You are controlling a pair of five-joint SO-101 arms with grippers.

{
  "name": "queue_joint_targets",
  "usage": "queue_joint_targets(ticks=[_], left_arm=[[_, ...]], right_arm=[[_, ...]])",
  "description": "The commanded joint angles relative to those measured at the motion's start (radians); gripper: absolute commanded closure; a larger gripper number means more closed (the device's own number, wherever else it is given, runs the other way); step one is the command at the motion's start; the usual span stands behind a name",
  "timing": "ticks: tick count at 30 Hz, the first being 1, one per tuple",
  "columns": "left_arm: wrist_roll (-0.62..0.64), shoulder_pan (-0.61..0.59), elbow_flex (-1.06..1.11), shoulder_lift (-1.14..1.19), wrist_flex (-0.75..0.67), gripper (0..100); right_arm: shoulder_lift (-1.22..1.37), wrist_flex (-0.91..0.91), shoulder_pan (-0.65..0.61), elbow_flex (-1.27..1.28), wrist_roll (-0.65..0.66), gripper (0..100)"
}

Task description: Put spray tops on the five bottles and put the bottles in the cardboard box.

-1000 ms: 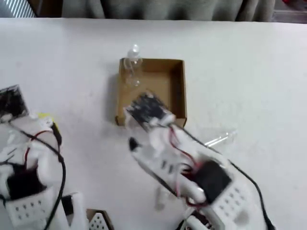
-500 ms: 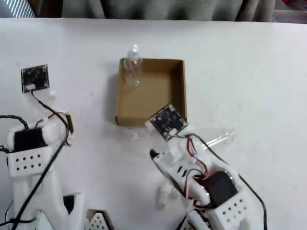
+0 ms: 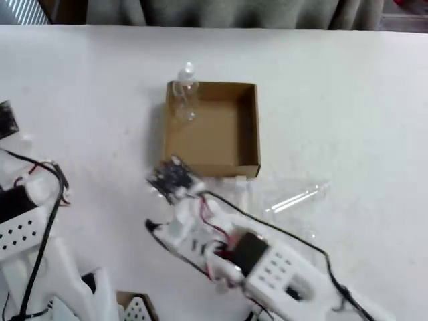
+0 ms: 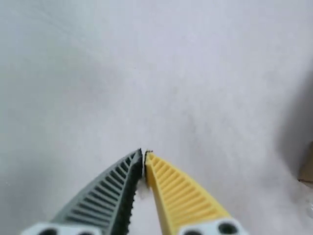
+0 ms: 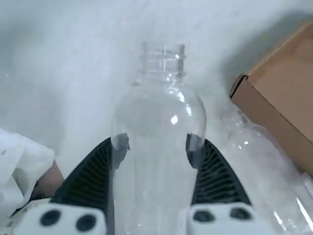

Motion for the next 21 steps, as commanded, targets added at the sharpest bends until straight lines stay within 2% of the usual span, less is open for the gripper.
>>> queue_joint_targets(ticks=[1,6,11,17,21], left_arm=[[0.011,-0.025,-0.003,0.01,-0.063,98],[0.012,-0.058,-0.008,0.01,-0.071,98],[0.051,-0.105,-0.009,0.01,-0.095,98],[0.052,-0.108,-0.009,0.01,-0.098,98],[0.052,-0.108,-0.009,0.008,-0.098,98]], right_arm=[[0.329,-0.033,-0.008,-0.219,-0.048,98.3],[0.68,-0.022,-0.008,-0.427,-0.091,96.0],[0.908,-0.022,-0.015,-0.526,-0.115,79.3],[0.946,-0.015,-0.021,-0.554,-0.112,74.8],[0.946,0.062,-0.025,-0.595,-0.11,64.3]])
